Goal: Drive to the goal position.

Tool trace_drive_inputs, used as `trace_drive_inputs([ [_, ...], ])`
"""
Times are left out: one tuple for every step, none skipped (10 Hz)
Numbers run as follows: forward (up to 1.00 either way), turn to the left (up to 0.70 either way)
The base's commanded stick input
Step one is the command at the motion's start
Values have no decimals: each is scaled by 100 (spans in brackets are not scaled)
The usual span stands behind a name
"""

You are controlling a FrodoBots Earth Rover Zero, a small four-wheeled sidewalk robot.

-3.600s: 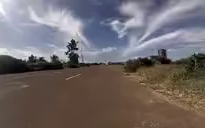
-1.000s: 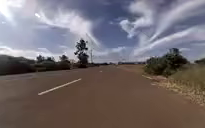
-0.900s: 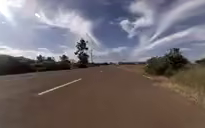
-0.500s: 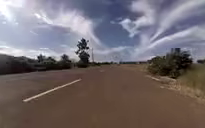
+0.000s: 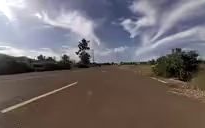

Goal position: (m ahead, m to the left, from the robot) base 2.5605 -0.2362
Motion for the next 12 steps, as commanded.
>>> trace_drive_inputs([
  [100,-24],
  [100,-39],
  [100,-39],
  [100,-40],
  [100,-40],
  [100,-40],
  [100,-40],
  [100,-35],
  [100,-15],
  [100,0],
  [100,0],
  [100,0],
])
